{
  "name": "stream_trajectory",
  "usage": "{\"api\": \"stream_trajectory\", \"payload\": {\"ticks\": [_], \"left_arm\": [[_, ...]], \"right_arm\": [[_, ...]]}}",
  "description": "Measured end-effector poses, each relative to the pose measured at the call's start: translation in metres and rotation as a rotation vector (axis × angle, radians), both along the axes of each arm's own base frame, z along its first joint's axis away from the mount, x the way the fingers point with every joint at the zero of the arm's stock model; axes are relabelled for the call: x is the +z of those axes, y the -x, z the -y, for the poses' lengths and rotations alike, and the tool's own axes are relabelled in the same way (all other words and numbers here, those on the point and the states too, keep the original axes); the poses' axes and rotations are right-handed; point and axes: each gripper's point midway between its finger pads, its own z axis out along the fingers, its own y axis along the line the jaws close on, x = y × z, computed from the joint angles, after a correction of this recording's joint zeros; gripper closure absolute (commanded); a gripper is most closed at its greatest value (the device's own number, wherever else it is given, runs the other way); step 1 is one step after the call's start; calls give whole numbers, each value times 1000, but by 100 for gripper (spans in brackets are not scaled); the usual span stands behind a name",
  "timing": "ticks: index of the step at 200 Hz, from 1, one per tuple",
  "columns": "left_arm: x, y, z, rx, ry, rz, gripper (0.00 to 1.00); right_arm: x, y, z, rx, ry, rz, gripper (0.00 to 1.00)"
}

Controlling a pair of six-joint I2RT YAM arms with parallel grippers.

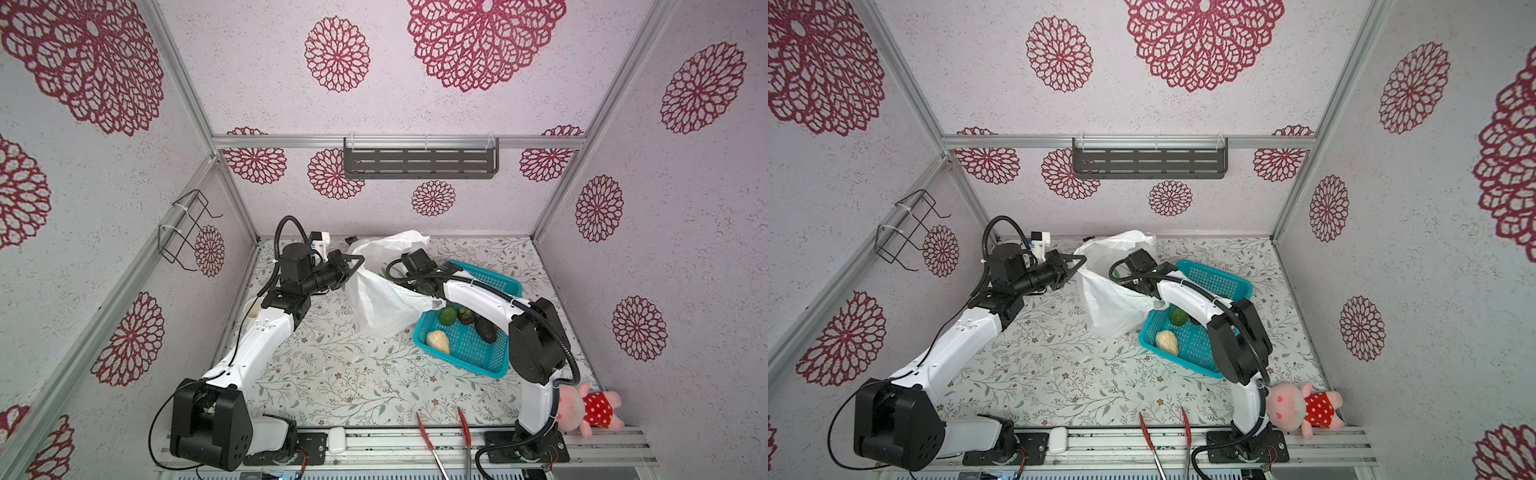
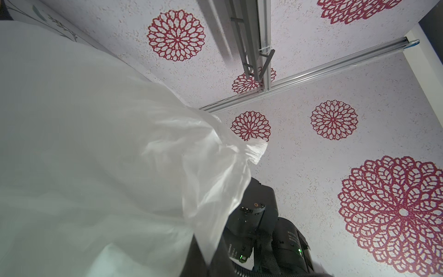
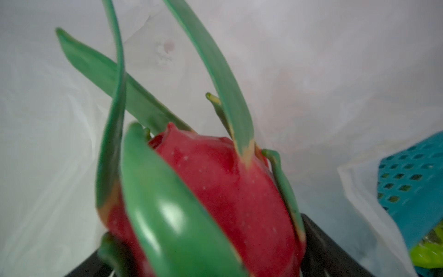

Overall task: Place the fruits into the plastic bag
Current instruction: Place the fruit in the plastic bag.

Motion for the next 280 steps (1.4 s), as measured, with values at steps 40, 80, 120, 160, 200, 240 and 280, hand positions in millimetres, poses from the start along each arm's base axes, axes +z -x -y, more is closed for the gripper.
{"api": "stream_trajectory", "payload": {"ticks": [40,80,120,160,200,240,280], "left_arm": [[-19,-5,1,2,-5,-43,100],[-49,-7,1,4,-14,-109,100],[-51,-10,4,0,-13,-102,100],[-60,-10,6,-4,-12,-113,100],[-68,-10,6,-2,-7,-133,100],[-68,-10,6,-1,-5,-131,100],[-72,-10,5,5,-18,-142,100]], "right_arm": [[24,5,-10,88,-56,30,45],[49,4,-33,167,-155,47,44],[54,-9,-58,200,-236,60,44],[13,-20,-73,177,-249,-3,41],[-40,-15,-80,150,-224,-109,33],[-41,-15,-87,157,-237,-107,5],[-35,-6,-82,187,-240,-96,1]]}}
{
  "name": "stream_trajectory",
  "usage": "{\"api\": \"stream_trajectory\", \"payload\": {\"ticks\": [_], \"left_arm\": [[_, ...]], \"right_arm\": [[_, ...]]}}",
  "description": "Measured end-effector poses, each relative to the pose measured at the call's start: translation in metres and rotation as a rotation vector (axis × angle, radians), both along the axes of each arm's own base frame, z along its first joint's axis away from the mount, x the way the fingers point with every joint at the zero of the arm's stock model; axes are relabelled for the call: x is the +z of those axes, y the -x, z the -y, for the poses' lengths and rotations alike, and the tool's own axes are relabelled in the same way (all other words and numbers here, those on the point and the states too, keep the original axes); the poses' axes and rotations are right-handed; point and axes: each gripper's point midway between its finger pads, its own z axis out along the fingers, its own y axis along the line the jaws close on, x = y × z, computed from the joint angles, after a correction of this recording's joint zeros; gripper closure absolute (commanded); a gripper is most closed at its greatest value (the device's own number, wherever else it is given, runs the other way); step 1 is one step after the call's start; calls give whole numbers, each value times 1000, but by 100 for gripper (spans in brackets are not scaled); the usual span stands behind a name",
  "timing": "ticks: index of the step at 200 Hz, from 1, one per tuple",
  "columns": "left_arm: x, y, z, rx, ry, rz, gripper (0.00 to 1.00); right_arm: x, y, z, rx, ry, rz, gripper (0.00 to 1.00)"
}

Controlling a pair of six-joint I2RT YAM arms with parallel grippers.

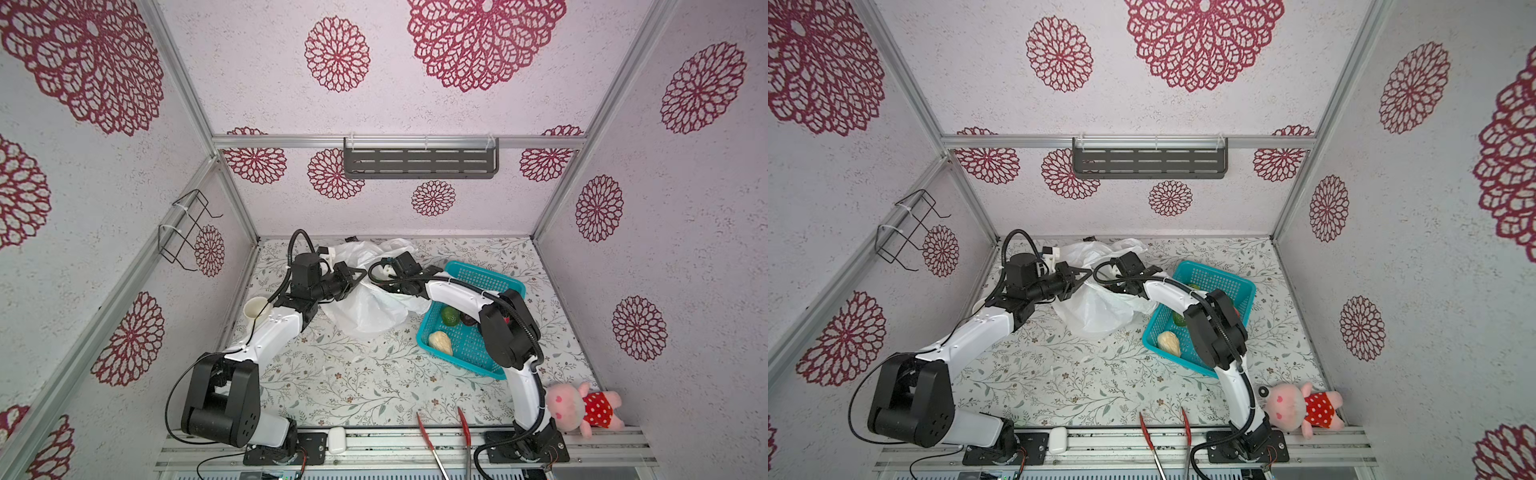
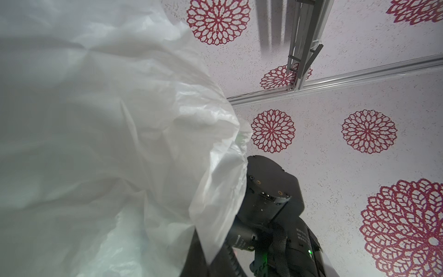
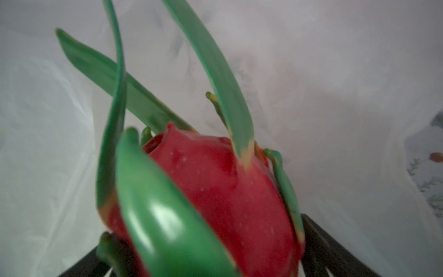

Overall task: Place the fruits into the plastic bag
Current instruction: Place the fruit in the plastic bag.

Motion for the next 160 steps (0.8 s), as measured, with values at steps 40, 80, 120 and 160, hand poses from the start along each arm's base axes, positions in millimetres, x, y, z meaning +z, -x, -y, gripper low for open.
{"api": "stream_trajectory", "payload": {"ticks": [40,80,120,160], "left_arm": [[-15,3,-5,7,-55,-33,100],[-19,4,-8,2,-89,-49,100],[-20,4,-10,4,-112,-49,100],[-23,6,-14,8,-134,-58,100]], "right_arm": [[64,21,7,62,-117,57,1],[113,23,18,75,-227,127,1],[82,17,51,-3,-204,56,2],[60,10,93,-100,-163,16,6]]}}
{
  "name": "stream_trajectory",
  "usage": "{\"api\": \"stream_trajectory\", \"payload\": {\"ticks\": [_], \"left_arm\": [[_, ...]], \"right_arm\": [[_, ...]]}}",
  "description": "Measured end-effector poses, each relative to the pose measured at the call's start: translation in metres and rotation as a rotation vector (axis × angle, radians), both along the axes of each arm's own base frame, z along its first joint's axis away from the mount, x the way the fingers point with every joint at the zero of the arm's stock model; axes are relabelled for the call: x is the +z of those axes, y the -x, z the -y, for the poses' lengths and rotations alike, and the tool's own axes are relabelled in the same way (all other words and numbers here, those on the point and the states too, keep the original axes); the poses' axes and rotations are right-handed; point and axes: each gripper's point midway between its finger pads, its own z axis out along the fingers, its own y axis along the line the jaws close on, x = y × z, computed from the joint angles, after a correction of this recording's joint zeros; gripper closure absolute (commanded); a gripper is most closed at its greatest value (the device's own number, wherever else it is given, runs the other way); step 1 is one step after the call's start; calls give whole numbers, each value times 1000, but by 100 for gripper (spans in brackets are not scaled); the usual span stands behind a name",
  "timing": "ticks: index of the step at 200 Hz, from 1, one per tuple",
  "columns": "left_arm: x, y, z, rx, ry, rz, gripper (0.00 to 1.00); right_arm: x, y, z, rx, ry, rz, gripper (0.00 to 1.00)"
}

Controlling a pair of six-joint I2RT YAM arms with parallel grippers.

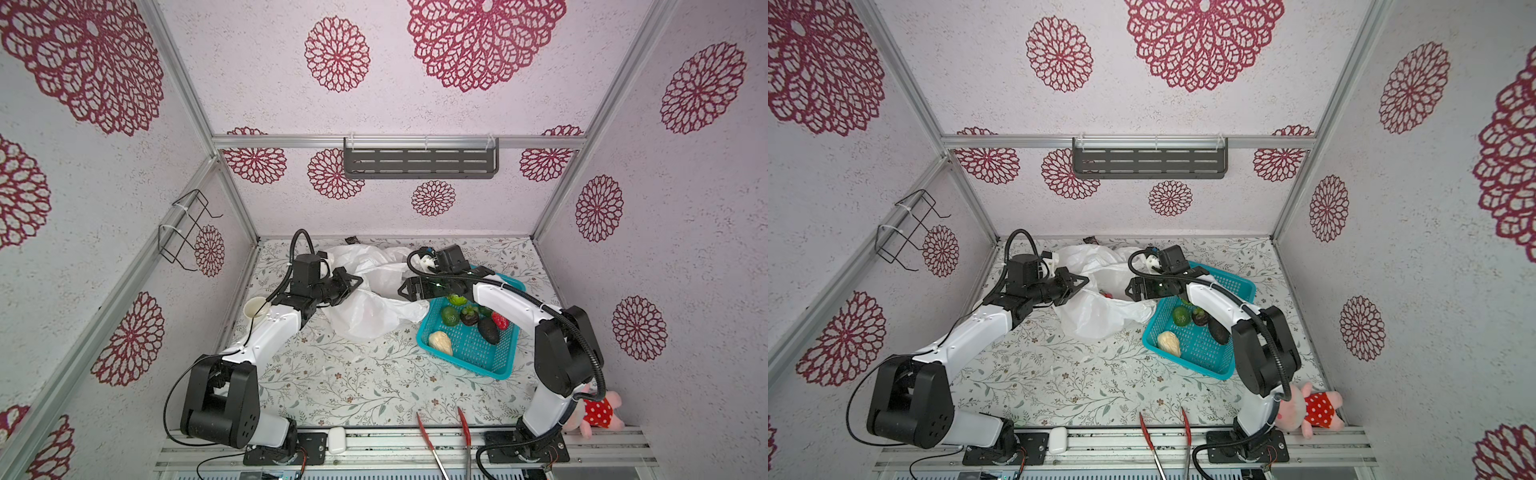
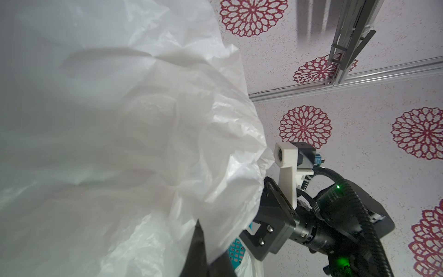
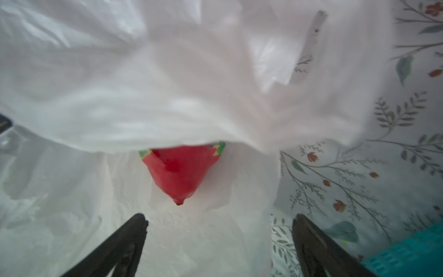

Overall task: Place the fruits into the plastic bag
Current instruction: Place the fruit in the plastic bag, then shake the plastic bag at the top-center of the table.

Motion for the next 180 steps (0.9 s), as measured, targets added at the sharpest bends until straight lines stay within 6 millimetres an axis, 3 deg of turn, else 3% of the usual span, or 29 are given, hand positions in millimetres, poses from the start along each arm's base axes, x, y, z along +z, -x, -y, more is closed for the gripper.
{"api": "stream_trajectory", "payload": {"ticks": [39,70,123,180], "left_arm": [[-1,0,-3,5,-8,-5,100],[2,2,-5,10,-14,1,100],[14,0,-7,15,-14,26,100],[14,-1,-7,16,-16,27,100]], "right_arm": [[-2,-2,-3,-13,6,-11,9],[-8,-17,-14,-16,35,-14,9],[-36,-41,-25,-33,106,-52,10],[-71,-48,-28,-38,164,-108,10]]}}
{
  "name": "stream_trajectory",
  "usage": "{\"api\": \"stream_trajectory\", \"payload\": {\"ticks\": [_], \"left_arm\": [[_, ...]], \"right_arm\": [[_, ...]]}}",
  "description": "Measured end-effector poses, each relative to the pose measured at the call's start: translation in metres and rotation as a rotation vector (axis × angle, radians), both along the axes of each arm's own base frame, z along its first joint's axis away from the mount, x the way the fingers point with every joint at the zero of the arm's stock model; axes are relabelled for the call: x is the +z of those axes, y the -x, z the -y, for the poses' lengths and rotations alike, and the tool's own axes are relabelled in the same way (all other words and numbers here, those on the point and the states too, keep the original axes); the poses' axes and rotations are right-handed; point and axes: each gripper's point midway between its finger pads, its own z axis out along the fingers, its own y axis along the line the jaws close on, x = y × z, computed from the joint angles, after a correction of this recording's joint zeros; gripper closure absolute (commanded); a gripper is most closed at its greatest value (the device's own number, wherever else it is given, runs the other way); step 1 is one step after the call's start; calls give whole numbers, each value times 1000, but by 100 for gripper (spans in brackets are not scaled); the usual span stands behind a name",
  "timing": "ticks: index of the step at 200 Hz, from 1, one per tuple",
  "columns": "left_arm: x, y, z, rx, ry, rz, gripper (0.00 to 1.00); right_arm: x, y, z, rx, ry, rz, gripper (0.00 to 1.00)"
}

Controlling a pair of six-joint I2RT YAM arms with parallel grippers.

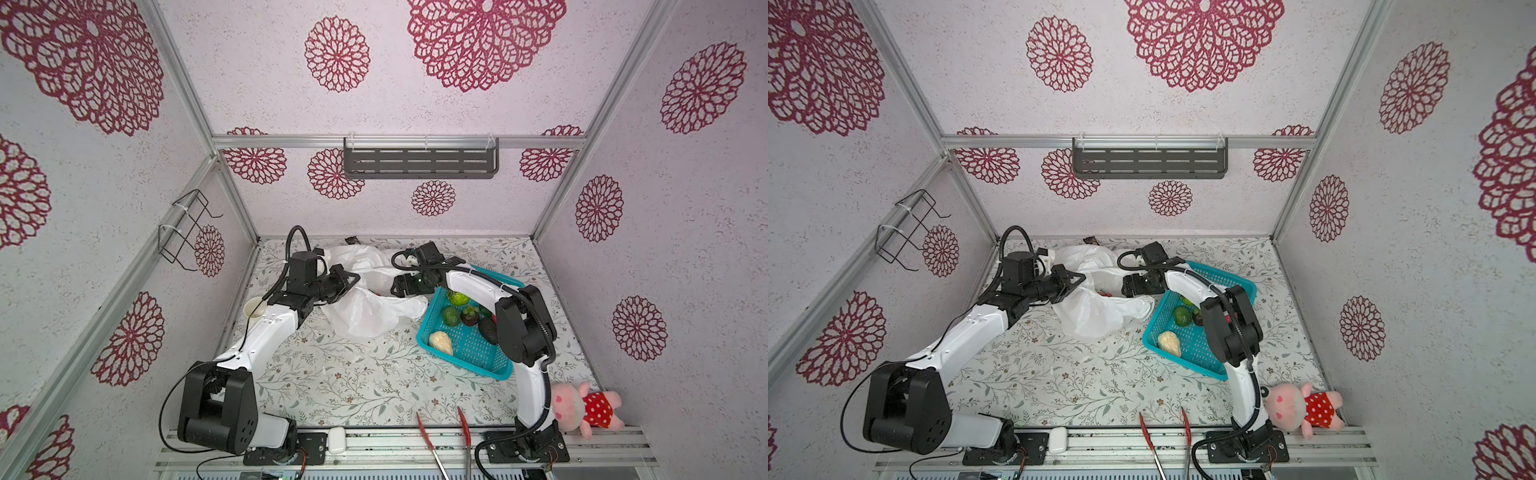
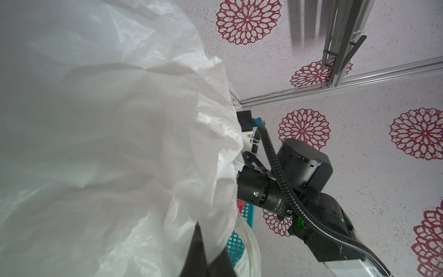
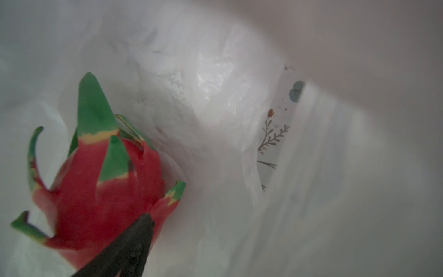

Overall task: Place the fruits into the plastic bag
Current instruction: Shake the plastic bag at the top-center of the table.

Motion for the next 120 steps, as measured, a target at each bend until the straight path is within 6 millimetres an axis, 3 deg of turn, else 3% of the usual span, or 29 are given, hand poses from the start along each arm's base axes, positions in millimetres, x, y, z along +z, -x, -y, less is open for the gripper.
{"api": "stream_trajectory", "payload": {"ticks": [20,38,67,75,120], "left_arm": [[0,0,0,2,-2,0,100],[0,0,-1,4,-3,0,100],[-1,-1,-1,6,-5,0,100],[-1,-1,-1,7,-5,0,100],[-1,-1,-2,9,-7,-3,100]], "right_arm": [[-17,1,0,-1,24,-31,13],[-28,1,-4,3,26,-52,27],[-31,5,-16,16,-38,-82,76],[-30,6,-21,22,-67,-84,100],[-23,17,-36,27,-239,-106,100]]}}
